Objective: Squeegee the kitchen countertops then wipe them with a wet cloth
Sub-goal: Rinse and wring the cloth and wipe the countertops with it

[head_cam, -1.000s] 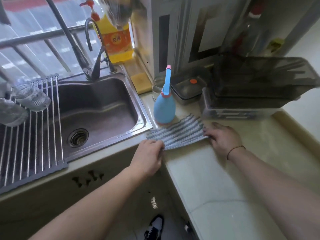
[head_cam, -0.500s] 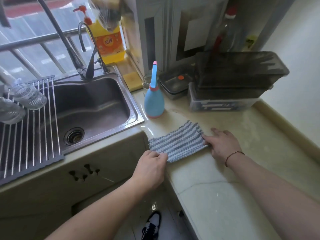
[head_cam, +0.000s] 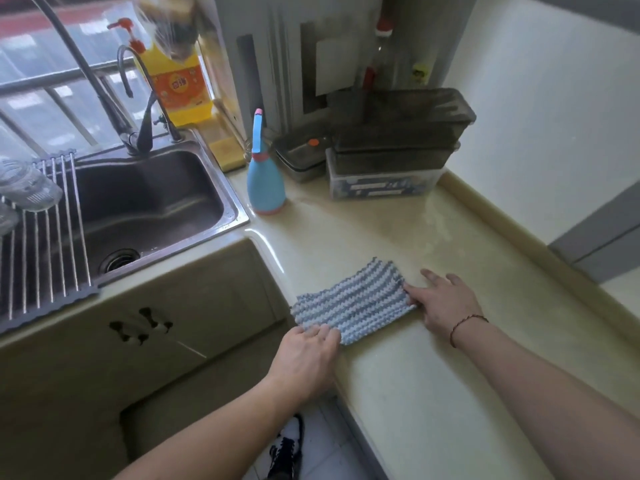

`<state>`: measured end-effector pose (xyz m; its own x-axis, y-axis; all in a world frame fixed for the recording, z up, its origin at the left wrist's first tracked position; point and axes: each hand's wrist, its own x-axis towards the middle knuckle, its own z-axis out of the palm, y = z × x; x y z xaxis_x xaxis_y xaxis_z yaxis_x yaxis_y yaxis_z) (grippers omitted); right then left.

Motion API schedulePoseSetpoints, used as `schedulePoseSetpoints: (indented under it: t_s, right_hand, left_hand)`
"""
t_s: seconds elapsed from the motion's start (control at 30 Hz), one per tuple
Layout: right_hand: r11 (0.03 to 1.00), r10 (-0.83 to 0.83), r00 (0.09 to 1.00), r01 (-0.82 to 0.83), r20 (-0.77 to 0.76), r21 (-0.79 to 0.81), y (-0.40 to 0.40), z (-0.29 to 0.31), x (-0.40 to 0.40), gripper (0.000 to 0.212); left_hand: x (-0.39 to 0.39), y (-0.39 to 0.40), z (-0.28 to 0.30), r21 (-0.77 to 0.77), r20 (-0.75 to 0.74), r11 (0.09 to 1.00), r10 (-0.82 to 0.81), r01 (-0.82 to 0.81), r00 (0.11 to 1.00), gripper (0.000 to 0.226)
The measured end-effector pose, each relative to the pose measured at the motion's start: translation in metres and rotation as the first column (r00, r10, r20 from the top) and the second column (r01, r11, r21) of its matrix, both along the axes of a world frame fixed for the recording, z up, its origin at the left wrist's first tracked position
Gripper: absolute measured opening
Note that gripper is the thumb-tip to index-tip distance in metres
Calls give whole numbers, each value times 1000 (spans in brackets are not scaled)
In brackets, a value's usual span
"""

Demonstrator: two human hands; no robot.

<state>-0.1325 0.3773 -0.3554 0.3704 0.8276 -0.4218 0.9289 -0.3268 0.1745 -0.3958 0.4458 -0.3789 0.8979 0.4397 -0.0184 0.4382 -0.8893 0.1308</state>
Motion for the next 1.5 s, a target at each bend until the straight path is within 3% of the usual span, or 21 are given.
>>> schedulePoseSetpoints:
  t_s: [0.27, 0.47, 0.87, 1.07, 1.3, 1.5]
  right_hand:
    - [999, -45, 999, 45, 4, 26, -31, 2, -2, 58]
    - [996, -78, 997, 79, -10, 31, -44, 5, -5, 59]
    - [991, -122, 992, 123, -28, 54, -108, 6, -10, 54]
    - [990, -131, 991, 133, -36, 40, -175, 7, -8, 51]
    - [992, -111, 994, 112, -20, 57, -269, 7, -7, 44]
    - [990, -131, 991, 132, -21, 41, -346, 9, -3, 47]
  left_hand:
    - [-2, -25, -5, -2, 73, 998, -58, 59, 996, 13]
    - [-3, -31, -5, -44, -6, 996, -75, 74, 997, 35]
    - [-2, -84, -2, -63, -92, 989, -138, 132, 986, 33]
    - [2, -146, 6, -86, -156, 989, -132, 120, 979, 34]
    - [10, -258, 25, -148, -211, 986, -108, 77, 971, 8]
    - [20, -329, 30, -161, -249, 984, -114, 75, 962, 8]
